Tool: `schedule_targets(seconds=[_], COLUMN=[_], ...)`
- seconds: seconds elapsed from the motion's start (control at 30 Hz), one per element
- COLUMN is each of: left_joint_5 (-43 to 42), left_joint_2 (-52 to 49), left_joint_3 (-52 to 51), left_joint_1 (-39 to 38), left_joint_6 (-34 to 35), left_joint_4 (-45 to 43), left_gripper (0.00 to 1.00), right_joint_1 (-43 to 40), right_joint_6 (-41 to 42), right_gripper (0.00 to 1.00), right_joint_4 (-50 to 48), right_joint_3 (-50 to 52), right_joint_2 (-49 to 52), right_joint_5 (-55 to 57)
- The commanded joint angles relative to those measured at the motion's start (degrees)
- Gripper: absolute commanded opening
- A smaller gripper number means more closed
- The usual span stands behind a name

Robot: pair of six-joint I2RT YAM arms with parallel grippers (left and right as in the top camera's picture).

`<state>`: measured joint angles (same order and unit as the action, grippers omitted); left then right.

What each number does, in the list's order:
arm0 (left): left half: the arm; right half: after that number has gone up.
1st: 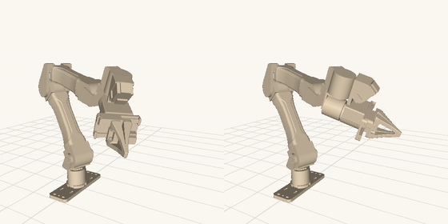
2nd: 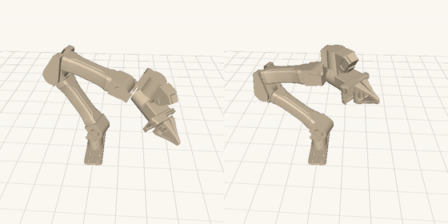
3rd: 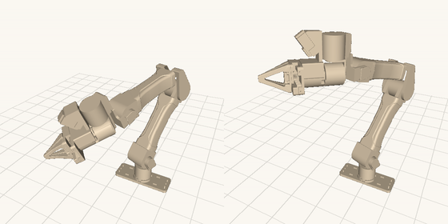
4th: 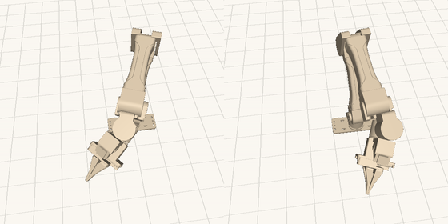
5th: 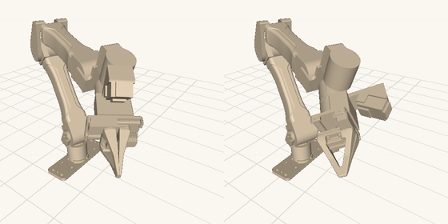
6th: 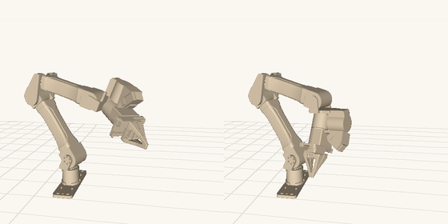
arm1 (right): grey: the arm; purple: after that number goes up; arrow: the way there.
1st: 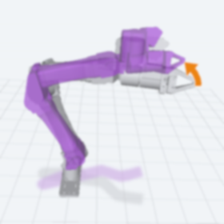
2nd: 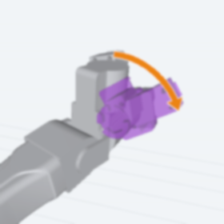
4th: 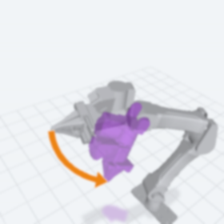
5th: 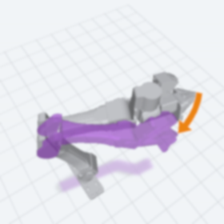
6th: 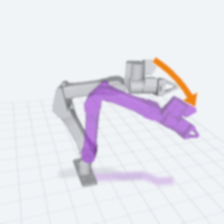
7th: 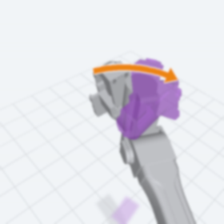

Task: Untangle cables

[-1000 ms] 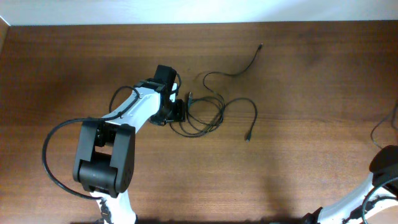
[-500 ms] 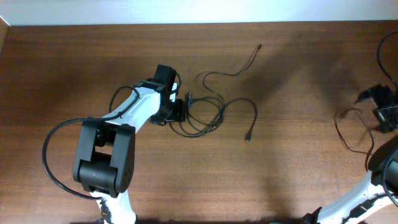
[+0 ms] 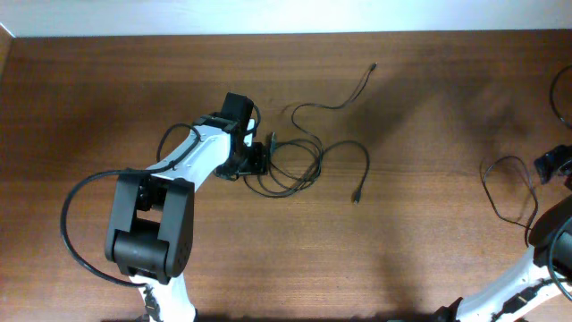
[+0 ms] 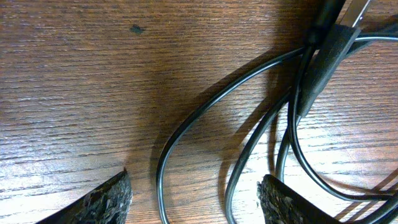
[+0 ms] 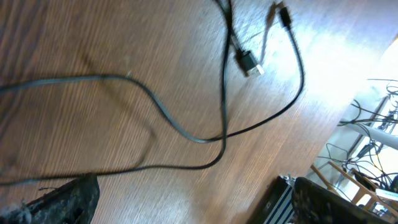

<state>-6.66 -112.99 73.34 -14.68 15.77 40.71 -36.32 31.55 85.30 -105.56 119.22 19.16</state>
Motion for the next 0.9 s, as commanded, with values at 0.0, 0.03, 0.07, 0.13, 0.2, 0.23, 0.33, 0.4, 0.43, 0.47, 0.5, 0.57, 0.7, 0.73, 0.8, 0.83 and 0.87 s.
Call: schedule_targets(seconds=[0.0, 0.03, 0.07, 0.13, 0.2, 0.23, 0.33, 0.4, 0.43, 0.47, 0.5, 0.57, 0.7, 0.73, 0.8, 0.83, 0.87], left_joint_5=[0.4, 0.4, 0.4, 0.4, 0.4, 0.4, 0.5, 0.4, 0.4, 0.4, 0.4, 0.4, 1.2, 1.6, 1.6, 1.6, 1.6], left_joint_2=[-0.7, -0.7, -0.7, -0.7, -0.7, -0.7, -0.7, -0.7, -0.7, -0.7, -0.7, -0.7, -0.7, -0.7, -0.7, -0.7, -0.7], left_joint_3=[0.5, 0.5, 0.5, 0.5, 0.5, 0.5, 0.5, 0.4, 0.1, -0.1, -0.2, -0.2, -0.2, -0.2, -0.2, -0.2, -0.2], left_joint_1=[0.0, 0.0, 0.0, 0.0, 0.0, 0.0, 0.0, 0.0, 0.0, 0.0, 0.0, 0.0, 0.0, 0.0, 0.0, 0.0, 0.0], left_joint_6=[-0.9, -0.9, -0.9, -0.9, -0.9, -0.9, -0.9, -0.9, -0.9, -0.9, -0.9, -0.9, -0.9, -0.9, -0.9, -0.9, -0.9], left_joint_4=[0.1, 0.1, 0.1, 0.1, 0.1, 0.1, 0.1, 0.1, 0.0, -0.2, -0.4, -0.6, -1.0, -1.0, -1.1, -1.2, -1.2], left_gripper=[0.68, 0.68, 0.68, 0.69, 0.69, 0.69, 0.69, 0.69, 0.69, 0.69, 0.69, 0.69, 0.7, 0.7, 0.73, 0.73, 0.74], right_joint_1=[-3.0, -4.6, -5.5, -7.6, -8.9, -9.1, -9.0, -9.0, -8.8, -8.2, -7.2, -3.8, 0.3, 0.2, -1.1, -2.2, -3.8], right_joint_6=[1.5, -1.7, -3.3, -8.1, -12.6, -14.1, -15.4, -20.0, -20.9, -21.9, -24.4, -31.6, -20.3, -18.8, -17.6, -14.7, -12.7], right_gripper=[0.98, 0.98, 0.98, 0.99, 1.0, 0.96, 0.04, 0.04, 0.04, 0.04, 0.04, 0.04, 0.35, 0.62, 0.98, 0.99, 0.99], right_joint_4=[-0.7, -1.8, -2.4, -4.3, -7.3, -9.4, -10.8, -10.3, -10.4, -11.1, -12.5, -16.6, -15.9, -14.5, -10.3, -8.7, -8.3], right_joint_3=[-0.2, 0.1, 0.4, 1.7, 4.5, 6.9, 8.3, 6.1, 4.4, 2.1, 0.3, -2.0, -2.8, -2.8, -2.3, -1.1, 0.6], right_joint_2=[-0.9, -0.9, -0.9, -0.9, -0.9, -0.9, -0.9, -2.0, -3.3, -5.3, -6.7, -8.4, -8.4, -8.4, -8.3, -8.3, -8.3], right_joint_5=[0.5, -3.0, -5.2, -11.7, -18.1, -20.5, -22.1, -27.7, -29.8, -32.4, -37.4, -53.2, -33.7, -26.8, -15.4, -11.5, -10.5])
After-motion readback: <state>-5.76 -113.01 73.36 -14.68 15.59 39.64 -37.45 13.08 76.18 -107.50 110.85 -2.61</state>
